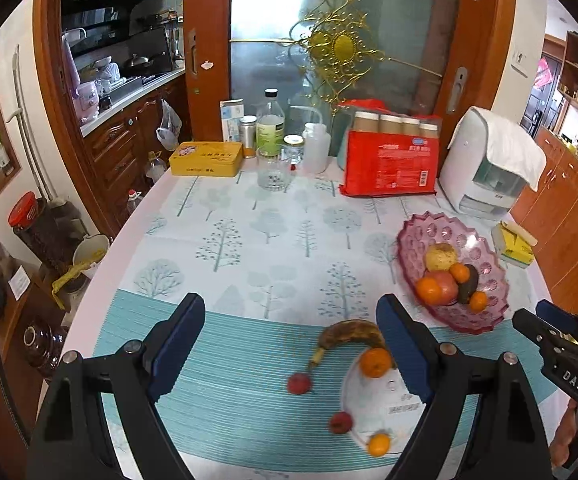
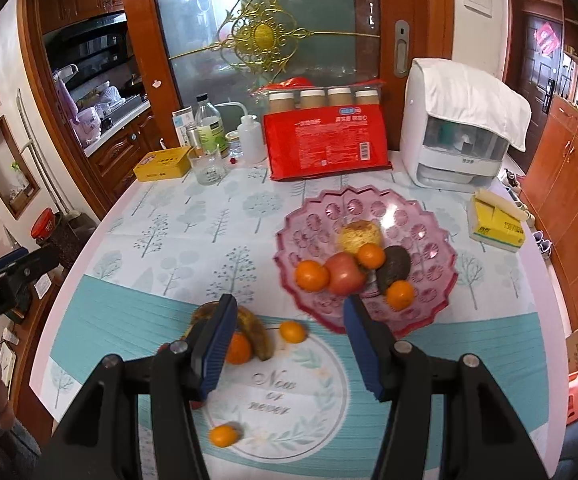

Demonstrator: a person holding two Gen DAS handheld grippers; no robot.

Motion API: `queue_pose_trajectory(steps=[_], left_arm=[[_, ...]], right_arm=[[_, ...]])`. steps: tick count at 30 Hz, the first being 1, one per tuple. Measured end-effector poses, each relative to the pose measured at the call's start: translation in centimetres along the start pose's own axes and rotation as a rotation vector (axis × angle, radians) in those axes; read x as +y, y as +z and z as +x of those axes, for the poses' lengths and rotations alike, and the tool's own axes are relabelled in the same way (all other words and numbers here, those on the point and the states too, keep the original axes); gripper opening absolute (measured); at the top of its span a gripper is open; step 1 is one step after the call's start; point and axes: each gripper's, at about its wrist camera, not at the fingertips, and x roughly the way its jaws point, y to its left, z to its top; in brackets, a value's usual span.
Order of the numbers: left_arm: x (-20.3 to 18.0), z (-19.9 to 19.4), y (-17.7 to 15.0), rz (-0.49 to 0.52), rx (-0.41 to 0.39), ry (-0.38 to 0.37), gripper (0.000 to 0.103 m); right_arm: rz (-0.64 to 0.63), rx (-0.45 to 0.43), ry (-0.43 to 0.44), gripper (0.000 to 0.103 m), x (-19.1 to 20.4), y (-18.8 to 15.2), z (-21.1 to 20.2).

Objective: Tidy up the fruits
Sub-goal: 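Grasp the brown banana with the left tool while the right tool grasps an orange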

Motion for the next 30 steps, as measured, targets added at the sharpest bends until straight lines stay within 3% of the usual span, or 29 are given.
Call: queue_pose_trajectory(steps=[11,16,22,30], left_arm=[[4.1,7.7,-1.7,0.067,0.162,-0.04,0.087],[3.2,11.9,-3.2,0.138,0.233,-0.055,0.087],[1.0,15.2,-3.3,0.249,0.223,-0.07,0.087],[-2.2,19.3,-3.9,0.361,0.273,-0.171,0.087]], right_arm=[[0.048,0.115,-0.021,0.056,4.7,-2.3,5.3],[0.11,0.187,-0.013,0.056,5.1,-4.1,8.9],[0.142,0.227,-0.041,0.056,5.6,-6.4,13.1],[0.178,0.291,-0.023,0.054,6.4,-7.7,16.6]])
